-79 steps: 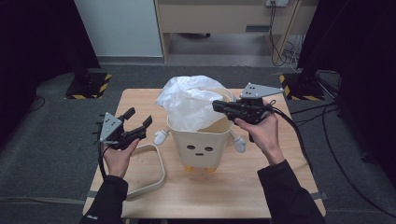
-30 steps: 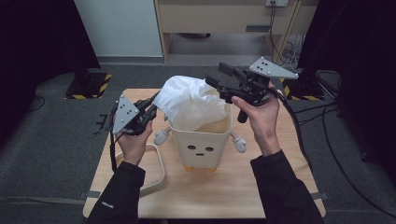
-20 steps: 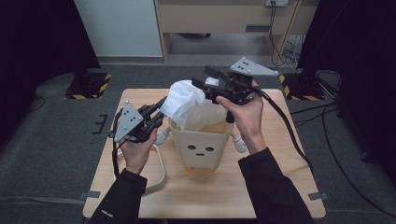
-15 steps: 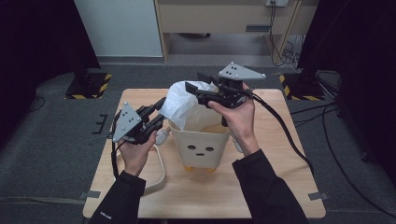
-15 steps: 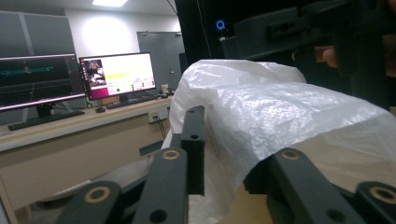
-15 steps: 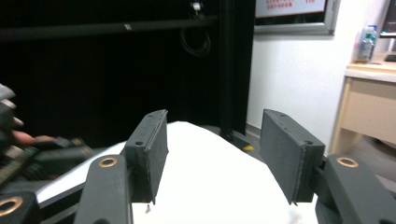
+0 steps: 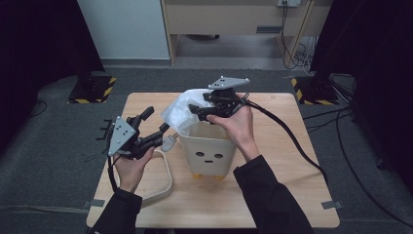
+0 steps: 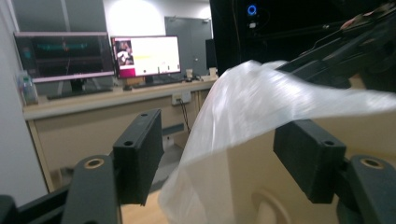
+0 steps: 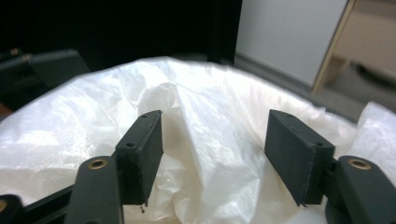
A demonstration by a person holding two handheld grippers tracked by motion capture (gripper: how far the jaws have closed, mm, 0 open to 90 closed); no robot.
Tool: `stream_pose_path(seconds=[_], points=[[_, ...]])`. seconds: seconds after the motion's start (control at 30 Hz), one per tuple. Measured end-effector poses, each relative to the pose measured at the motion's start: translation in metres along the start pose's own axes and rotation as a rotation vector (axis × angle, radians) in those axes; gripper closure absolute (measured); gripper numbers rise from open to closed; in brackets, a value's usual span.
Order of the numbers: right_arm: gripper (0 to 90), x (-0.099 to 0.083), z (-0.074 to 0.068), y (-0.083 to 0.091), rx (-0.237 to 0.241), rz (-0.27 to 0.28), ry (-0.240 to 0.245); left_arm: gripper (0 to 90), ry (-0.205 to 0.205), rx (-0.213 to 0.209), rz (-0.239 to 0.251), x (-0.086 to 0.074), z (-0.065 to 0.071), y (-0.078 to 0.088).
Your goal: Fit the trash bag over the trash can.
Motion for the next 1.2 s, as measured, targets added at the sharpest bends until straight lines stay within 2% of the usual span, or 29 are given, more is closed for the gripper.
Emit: stream_pose_path(seconds=[0.1, 0.2, 0.27, 0.37, 0.43, 0.47, 0.5, 0.53, 0.67, 0.8, 0.87, 0.93, 0.97, 1.07, 1.2], points=[[34.2, -0.006, 0.000, -0.002, -0.007, -0.038, -0.006, 29.8, 0.012, -0.003, -0.051, -0.016, -0.002, -0.003], [34.0, -0.004, 0.001, -0.002, -0.007, -0.031, -0.007, 27.8, 0.017, 0.001, -0.095, -0.028, -0.003, -0.010], [34.2, 0.001, 0.000, 0.000, 0.000, 0.008, -0.003, 27.7, 0.018, 0.007, -0.111, -0.033, -0.006, -0.015], [33.5, 0.015, -0.005, 0.005, 0.030, 0.119, -0.012, 27.9, 0.018, 0.023, -0.127, -0.039, -0.011, -0.024], [33.0, 0.022, -0.006, 0.009, 0.031, 0.171, -0.022, 28.9, 0.023, 0.034, -0.136, -0.042, -0.017, -0.031], [32.8, 0.025, -0.007, 0.012, 0.033, 0.191, -0.027, 31.4, 0.030, 0.032, -0.127, -0.042, -0.019, -0.033], [32.7, 0.028, -0.007, 0.014, 0.033, 0.214, -0.025, 34.6, 0.025, 0.036, -0.104, -0.040, -0.021, -0.035], [32.2, 0.031, -0.006, 0.016, 0.032, 0.232, -0.025, 36.9, 0.013, 0.037, -0.103, -0.039, -0.024, -0.038], [31.2, 0.036, -0.004, 0.021, 0.031, 0.255, -0.031, 39.2, 0.032, 0.011, -0.097, -0.036, -0.025, -0.045], [31.1, 0.036, -0.002, 0.023, 0.032, 0.251, -0.023, 42.2, 0.021, -0.024, -0.103, -0.034, -0.024, -0.050], [31.3, 0.038, -0.003, 0.022, 0.038, 0.259, -0.035, 46.8, 0.029, -0.034, -0.107, -0.035, -0.026, -0.054], [31.6, 0.038, -0.003, 0.020, 0.042, 0.263, -0.040, 55.2, 0.074, -0.052, -0.113, -0.040, -0.027, -0.058], [31.6, 0.038, -0.003, 0.020, 0.039, 0.262, -0.035, 59.4, 0.082, -0.056, -0.130, -0.044, -0.028, -0.059], [31.7, 0.036, -0.003, 0.018, 0.038, 0.259, -0.028, 73.4, 0.083, -0.067, -0.144, -0.051, -0.027, -0.059], [32.1, 0.038, -0.005, 0.019, 0.045, 0.274, -0.037, 89.4, 0.090, -0.064, -0.110, -0.043, -0.026, -0.056]])
Point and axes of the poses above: each handheld gripper's, and its own axes: y roughly backward along the jaws, x roughly out of its top, z roughly to its right, the point moved 9 cm from there along -y, roughly forward along the jaws, and after that the axes turned 6 degrees about z, right-handed, at the moved point
